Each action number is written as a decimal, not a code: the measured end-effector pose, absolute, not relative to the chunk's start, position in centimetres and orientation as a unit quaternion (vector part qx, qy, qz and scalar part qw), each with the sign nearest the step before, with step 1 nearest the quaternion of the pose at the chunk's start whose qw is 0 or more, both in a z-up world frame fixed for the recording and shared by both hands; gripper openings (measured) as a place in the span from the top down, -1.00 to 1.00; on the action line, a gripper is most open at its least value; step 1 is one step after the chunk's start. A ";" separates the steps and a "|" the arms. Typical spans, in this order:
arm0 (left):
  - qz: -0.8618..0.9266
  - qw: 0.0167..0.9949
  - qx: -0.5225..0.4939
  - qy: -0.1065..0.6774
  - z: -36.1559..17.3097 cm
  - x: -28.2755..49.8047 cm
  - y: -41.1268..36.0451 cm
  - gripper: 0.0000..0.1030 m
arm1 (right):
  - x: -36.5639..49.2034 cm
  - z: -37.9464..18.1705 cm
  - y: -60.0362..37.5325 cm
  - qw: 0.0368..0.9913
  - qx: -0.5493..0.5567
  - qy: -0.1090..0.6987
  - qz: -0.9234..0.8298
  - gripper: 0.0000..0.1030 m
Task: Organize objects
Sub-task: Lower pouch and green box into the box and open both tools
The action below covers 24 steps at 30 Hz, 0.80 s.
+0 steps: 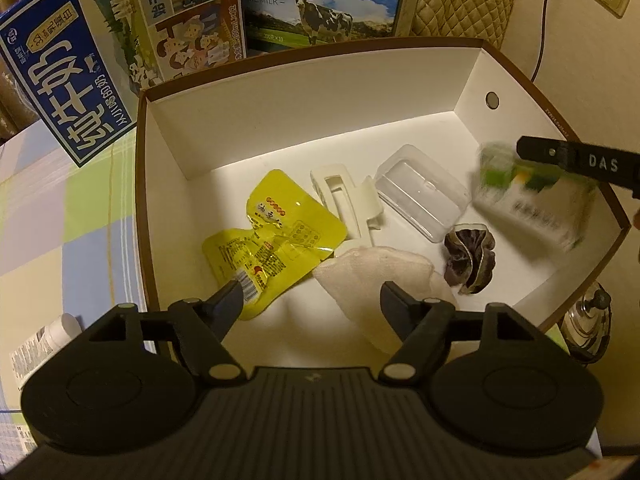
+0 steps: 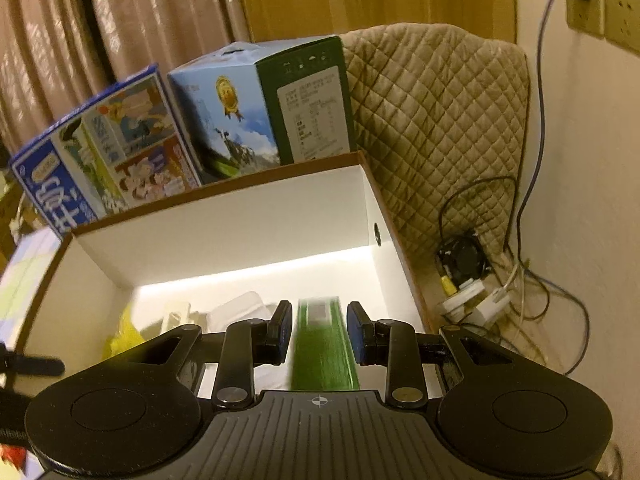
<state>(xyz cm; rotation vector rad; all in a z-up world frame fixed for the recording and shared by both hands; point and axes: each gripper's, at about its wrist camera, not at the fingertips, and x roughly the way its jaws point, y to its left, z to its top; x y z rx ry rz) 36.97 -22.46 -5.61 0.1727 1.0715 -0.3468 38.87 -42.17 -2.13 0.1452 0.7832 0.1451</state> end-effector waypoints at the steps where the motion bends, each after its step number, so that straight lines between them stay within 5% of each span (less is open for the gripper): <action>1: -0.165 0.842 0.080 0.507 -5.6 36.9 -22.4 -0.44 | 38.9 -2.1 -42.3 0.918 0.078 0.382 0.071 0.47; 24: -0.172 0.856 0.044 0.485 -2.6 34.2 -20.7 -0.62 | 32.7 0.5 -41.0 0.901 0.071 0.413 0.113 0.03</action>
